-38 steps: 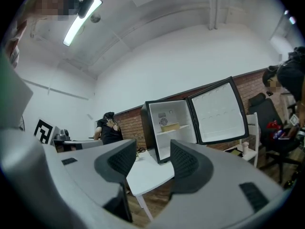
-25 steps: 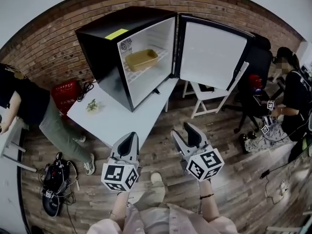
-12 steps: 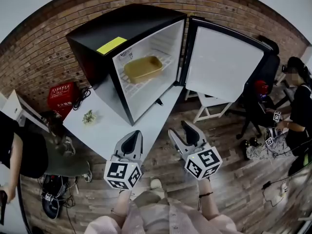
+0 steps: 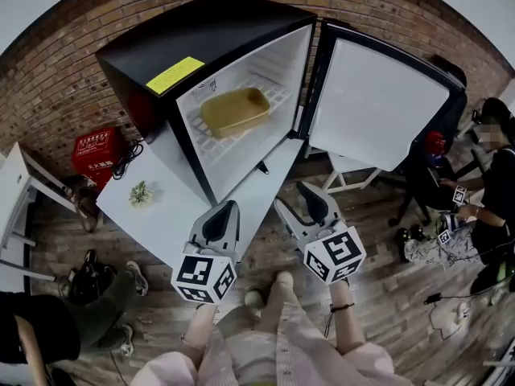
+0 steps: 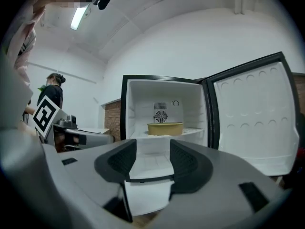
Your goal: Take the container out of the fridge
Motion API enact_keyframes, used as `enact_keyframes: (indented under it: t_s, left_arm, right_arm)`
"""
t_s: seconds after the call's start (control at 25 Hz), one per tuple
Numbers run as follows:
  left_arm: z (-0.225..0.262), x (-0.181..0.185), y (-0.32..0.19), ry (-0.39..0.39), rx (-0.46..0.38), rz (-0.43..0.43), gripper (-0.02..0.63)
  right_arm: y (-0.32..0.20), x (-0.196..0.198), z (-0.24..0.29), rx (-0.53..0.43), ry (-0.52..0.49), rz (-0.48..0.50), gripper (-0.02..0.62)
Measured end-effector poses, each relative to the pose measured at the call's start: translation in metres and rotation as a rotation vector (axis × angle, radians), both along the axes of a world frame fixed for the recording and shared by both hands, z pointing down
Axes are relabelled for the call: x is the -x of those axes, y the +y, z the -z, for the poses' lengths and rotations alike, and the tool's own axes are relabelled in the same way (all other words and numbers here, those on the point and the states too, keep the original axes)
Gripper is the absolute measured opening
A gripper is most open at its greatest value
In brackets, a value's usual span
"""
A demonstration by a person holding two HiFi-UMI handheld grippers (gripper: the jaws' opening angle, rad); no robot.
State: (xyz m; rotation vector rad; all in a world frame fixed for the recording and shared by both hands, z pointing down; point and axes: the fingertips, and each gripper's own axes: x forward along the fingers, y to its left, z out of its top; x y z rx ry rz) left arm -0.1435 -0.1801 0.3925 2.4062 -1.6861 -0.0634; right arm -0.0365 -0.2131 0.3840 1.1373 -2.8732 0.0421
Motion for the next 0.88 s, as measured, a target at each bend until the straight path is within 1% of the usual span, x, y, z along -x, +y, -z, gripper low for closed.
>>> enact_keyframes:
  t_s: [0.2, 0.48, 0.68, 0.88]
  left_arm:
    - [-0.002, -0.001, -0.022, 0.006, 0.018, 0.024, -0.011]
    - [-0.008, -0.008, -0.059, 0.009, 0.052, 0.075, -0.011]
    - [-0.009, -0.013, -0.089, 0.006, 0.061, 0.11, -0.011]
    - [-0.01, -0.019, -0.11, 0.007, 0.064, 0.139, -0.011]
  right_arm:
    - [-0.032, 0.009, 0.006, -0.032, 0.043, 0.047, 0.206]
    - [-0.09, 0.027, 0.021, -0.118, 0.128, 0.157, 0.206]
    - [-0.122, 0.044, 0.029, -0.184, 0.208, 0.261, 0.206]
    - [-0.139, 0.06, 0.036, -0.245, 0.321, 0.376, 0.206]
